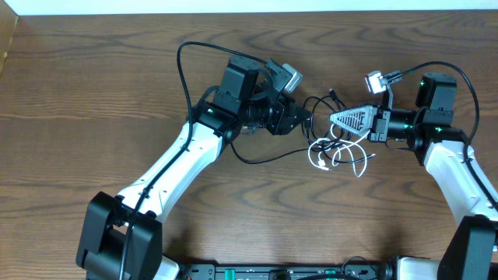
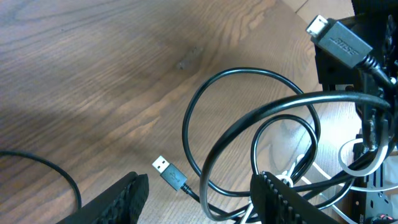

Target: Untangle cables

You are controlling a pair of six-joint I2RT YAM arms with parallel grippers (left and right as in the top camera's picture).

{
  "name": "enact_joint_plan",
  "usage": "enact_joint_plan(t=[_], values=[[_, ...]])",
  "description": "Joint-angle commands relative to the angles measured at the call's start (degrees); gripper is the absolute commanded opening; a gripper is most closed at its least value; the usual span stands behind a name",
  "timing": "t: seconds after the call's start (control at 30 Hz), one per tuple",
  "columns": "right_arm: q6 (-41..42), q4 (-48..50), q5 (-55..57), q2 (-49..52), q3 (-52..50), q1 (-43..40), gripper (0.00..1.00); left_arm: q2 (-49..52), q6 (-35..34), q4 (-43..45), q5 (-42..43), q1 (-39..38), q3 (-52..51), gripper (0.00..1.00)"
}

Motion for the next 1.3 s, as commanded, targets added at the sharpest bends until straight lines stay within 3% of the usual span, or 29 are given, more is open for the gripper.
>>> enact_joint_plan(t=[0.0, 0.17, 0.23, 0.4, 0.73, 1.0, 1.07, 1.17, 1.27], values=[[0.11, 0.00, -2.21, -1.49, 0.17, -0.02, 0.01, 2.01, 0.74, 0.76, -0.17, -0.02, -0.28, 0.58], [0.07, 0.00, -2.21, -1.66, 0.17, -0.02, 0.01, 7.78, -0.83, 4.94, 6.10, -0.02, -0.28, 0.52], [0.07, 0.02, -2.21, -1.66, 0.17, -0.02, 0.01, 9.09, -2.71, 7.04, 6.47, 0.00, -0.28, 0.46], [0.04, 0.15, -0.85, -1.66, 0.17, -0.11, 0.01, 9.03, -3.19, 9.18, 6.47, 0.17, -0.26, 0.08], [0.02, -2.23, 8.31, -1.66, 0.17, -0.02, 0.01, 6.80, -4.66, 7.58, 8.28, 3.13, -0.26, 0.08], [-3.08, -17.84, 37.35, -1.66, 0.17, 0.96, 0.02, -0.61, -4.63, 5.33, 10.45, 5.68, -0.26, 0.08], [-1.86, -21.40, 46.31, -1.66, 0.17, 2.01, 0.20, -2.75, -4.63, 4.44, 10.45, 6.23, -0.26, 0.08], [0.13, -25.11, 56.87, -1.66, 0.17, 3.82, 0.59, -5.09, -4.63, 3.17, 10.45, 6.84, -0.26, 0.08], [2.89, -27.43, 63.89, -1.66, 0.17, 5.18, 0.70, -7.13, -4.63, 1.40, 10.43, 6.93, -0.26, 0.08]])
